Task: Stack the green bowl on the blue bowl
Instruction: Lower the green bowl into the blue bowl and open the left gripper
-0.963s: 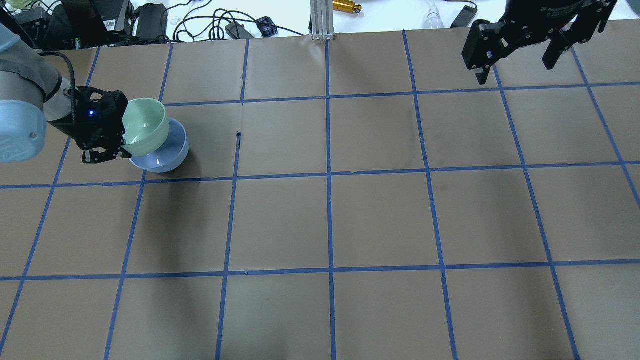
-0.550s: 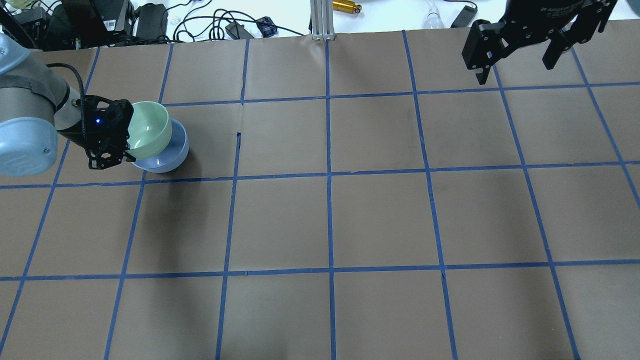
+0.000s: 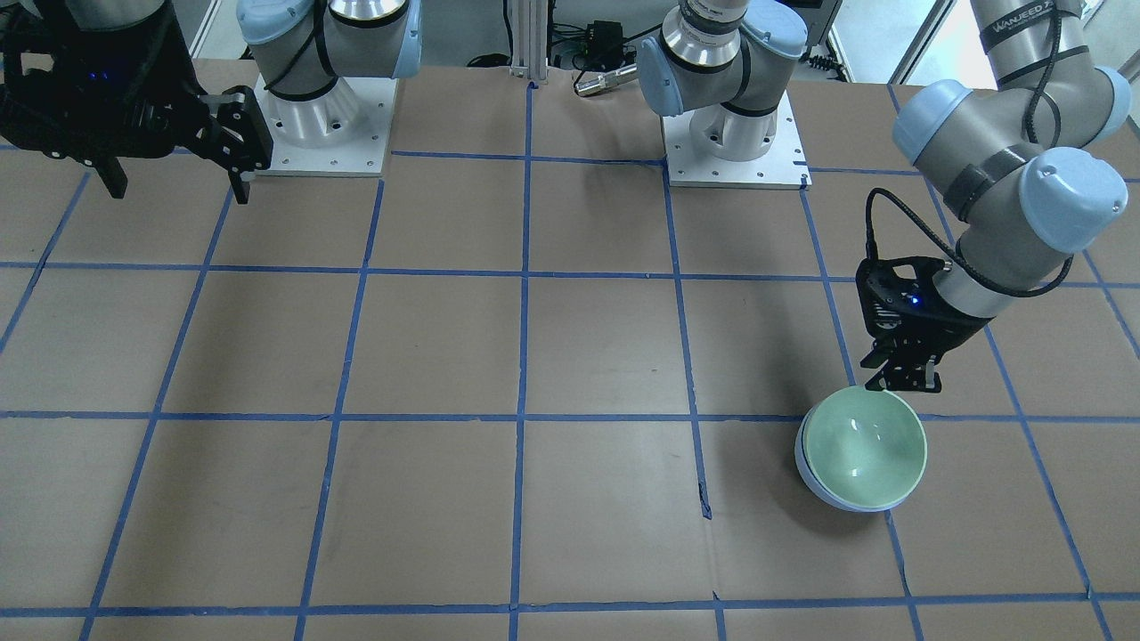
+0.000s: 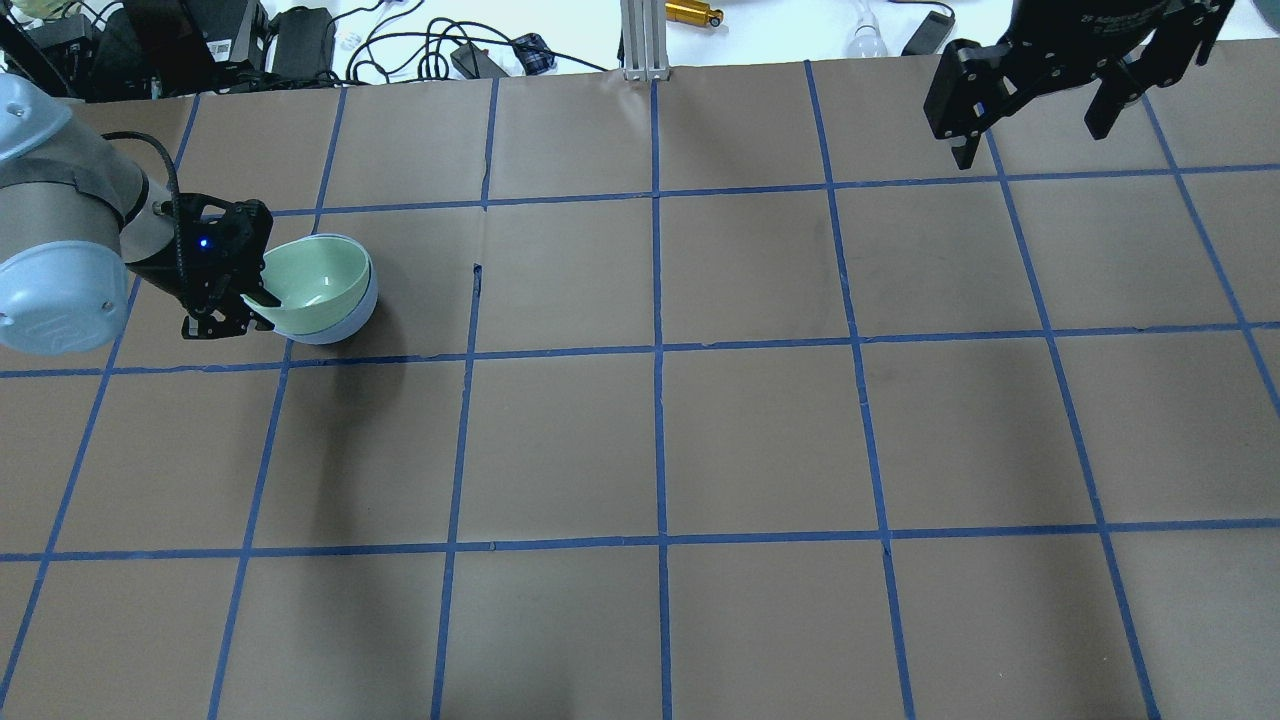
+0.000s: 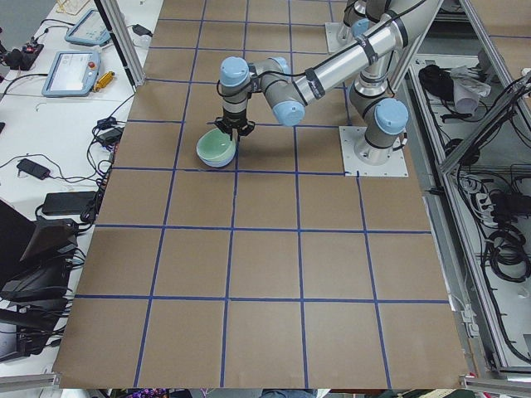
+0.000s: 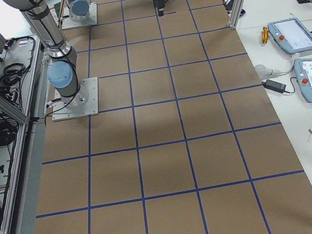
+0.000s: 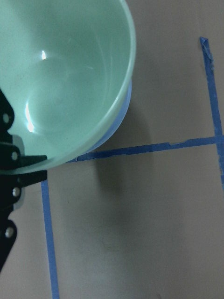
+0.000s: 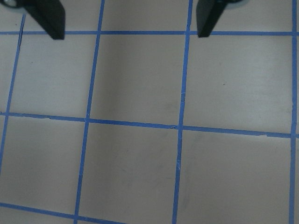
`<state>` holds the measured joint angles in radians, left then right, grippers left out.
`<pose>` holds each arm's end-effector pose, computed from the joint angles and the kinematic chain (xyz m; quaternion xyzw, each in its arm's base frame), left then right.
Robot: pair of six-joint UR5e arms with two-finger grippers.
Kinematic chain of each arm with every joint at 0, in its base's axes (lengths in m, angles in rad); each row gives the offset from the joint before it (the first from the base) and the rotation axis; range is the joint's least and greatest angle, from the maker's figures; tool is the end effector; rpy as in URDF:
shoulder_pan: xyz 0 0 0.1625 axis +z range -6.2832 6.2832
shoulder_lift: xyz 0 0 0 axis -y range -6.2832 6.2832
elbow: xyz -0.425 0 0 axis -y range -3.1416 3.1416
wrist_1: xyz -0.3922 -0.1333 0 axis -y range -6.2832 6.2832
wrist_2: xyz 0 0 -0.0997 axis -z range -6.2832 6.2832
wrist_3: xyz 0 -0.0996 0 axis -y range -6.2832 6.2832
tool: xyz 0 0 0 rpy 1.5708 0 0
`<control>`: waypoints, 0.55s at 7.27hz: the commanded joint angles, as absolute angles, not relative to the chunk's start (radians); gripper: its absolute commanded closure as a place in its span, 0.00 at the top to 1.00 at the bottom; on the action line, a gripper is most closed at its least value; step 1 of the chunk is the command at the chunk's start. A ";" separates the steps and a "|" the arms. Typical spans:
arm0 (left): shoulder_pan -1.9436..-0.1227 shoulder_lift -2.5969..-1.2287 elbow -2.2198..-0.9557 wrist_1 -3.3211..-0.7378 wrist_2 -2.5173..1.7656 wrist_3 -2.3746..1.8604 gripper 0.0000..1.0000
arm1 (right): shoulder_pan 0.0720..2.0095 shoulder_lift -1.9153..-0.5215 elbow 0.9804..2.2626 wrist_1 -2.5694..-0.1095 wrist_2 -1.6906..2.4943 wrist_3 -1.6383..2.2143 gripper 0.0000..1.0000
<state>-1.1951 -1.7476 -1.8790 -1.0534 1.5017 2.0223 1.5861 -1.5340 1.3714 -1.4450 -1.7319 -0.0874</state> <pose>0.0621 -0.5394 0.3019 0.7332 0.6789 -0.0381 0.0025 0.1251 -0.5041 0.5561 0.0497 -0.9954 0.0154 0.0811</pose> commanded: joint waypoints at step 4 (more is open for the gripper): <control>-1.248 -1.694 -1.862 -1.071 1.505 1.820 1.00 | 1.586 -1.534 1.371 -1.445 -1.732 -0.087 1.00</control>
